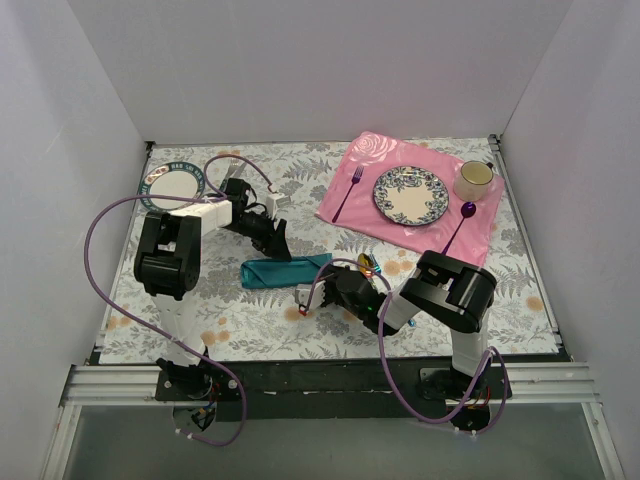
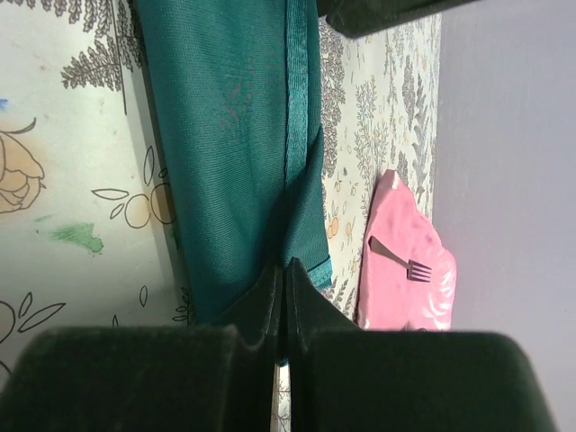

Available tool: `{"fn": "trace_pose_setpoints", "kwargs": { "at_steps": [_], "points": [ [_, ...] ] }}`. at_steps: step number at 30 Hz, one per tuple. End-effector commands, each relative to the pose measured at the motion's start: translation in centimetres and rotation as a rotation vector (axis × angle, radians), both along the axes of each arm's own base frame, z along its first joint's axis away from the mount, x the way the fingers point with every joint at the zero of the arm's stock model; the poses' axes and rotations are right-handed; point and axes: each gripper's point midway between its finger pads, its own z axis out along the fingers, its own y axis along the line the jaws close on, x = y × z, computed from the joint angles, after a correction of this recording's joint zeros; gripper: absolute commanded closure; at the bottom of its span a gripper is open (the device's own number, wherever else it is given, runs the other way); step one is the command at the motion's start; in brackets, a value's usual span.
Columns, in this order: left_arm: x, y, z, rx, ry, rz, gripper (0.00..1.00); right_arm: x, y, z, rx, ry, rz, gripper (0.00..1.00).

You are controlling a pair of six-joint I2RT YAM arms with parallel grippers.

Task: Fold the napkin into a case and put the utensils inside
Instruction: Stuff the 2/3-rectangle-folded napkin at the center of the board.

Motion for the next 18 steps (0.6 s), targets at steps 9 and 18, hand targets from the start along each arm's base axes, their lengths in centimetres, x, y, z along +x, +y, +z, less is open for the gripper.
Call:
{"fn": "trace_pose_setpoints", "kwargs": {
  "at_steps": [9, 18],
  "points": [
    [-2.8, -2.6, -1.6, -0.006, 0.067, -0.077, 0.65, -0.4, 0.5, 0.7, 0.026, -0.045, 0.033, 0.99],
    [-2.9, -2.1, -2.7, 0.031, 0.067, -0.047, 1.0, 0.1, 1.0, 2.6, 0.069, -0.029, -0.003, 0.96]
  ]
}}
